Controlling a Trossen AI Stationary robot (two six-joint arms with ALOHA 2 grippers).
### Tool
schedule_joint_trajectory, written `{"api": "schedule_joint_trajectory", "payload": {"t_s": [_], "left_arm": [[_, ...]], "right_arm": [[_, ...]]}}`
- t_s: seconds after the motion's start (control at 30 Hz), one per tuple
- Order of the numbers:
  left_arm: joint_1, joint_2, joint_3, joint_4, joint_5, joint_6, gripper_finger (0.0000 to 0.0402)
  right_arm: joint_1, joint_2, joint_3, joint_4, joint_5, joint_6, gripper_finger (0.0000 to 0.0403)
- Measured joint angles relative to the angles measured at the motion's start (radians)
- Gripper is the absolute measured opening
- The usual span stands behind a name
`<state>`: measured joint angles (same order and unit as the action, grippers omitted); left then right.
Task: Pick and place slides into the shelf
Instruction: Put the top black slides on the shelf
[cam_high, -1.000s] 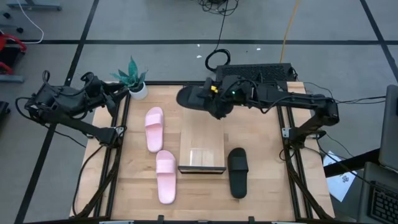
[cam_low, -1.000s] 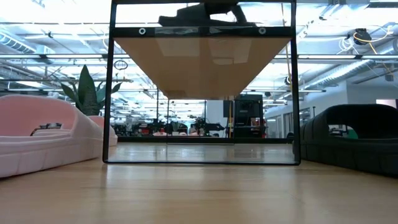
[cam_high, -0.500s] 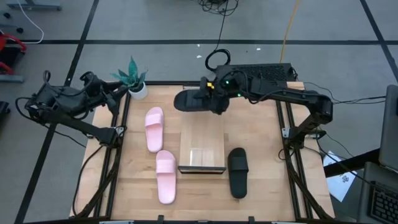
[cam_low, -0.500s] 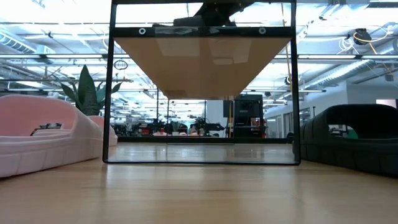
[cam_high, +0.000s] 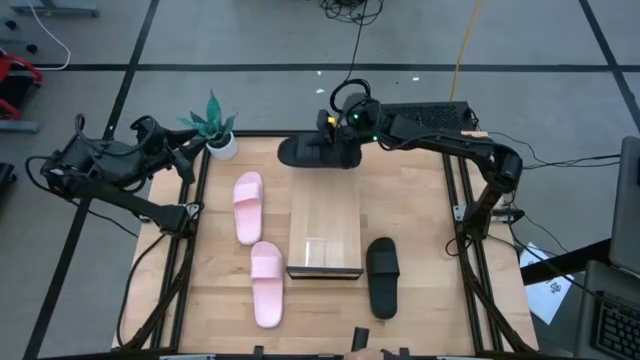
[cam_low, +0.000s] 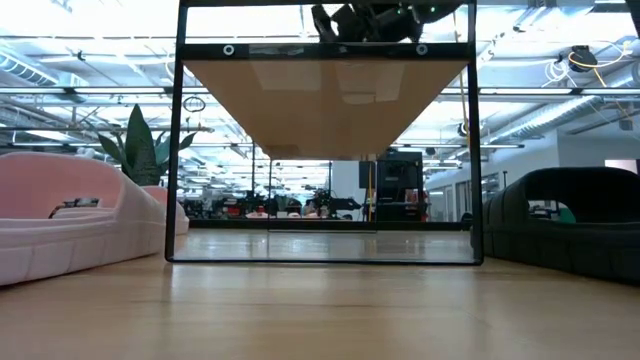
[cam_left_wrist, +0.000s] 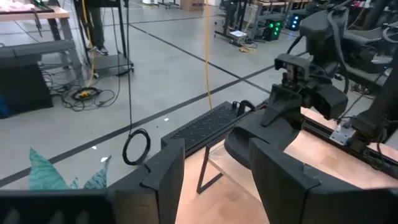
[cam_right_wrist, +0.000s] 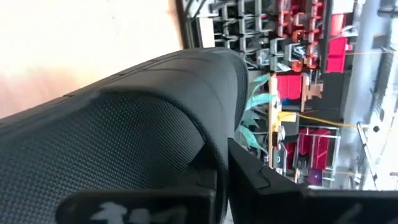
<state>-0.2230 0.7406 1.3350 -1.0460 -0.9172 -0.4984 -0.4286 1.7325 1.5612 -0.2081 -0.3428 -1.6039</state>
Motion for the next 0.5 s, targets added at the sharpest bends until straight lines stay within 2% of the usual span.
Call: {"api": "schedule_joint_trajectory", "payload": {"t_s": [0.5], "left_arm": [[0.000,0.007,0.000,0.000,-0.009,0.006,0.0182]], "right_arm": [[-0.066,0.027,0.000,-0.029,-0.108,0.026,0.0004]]}}
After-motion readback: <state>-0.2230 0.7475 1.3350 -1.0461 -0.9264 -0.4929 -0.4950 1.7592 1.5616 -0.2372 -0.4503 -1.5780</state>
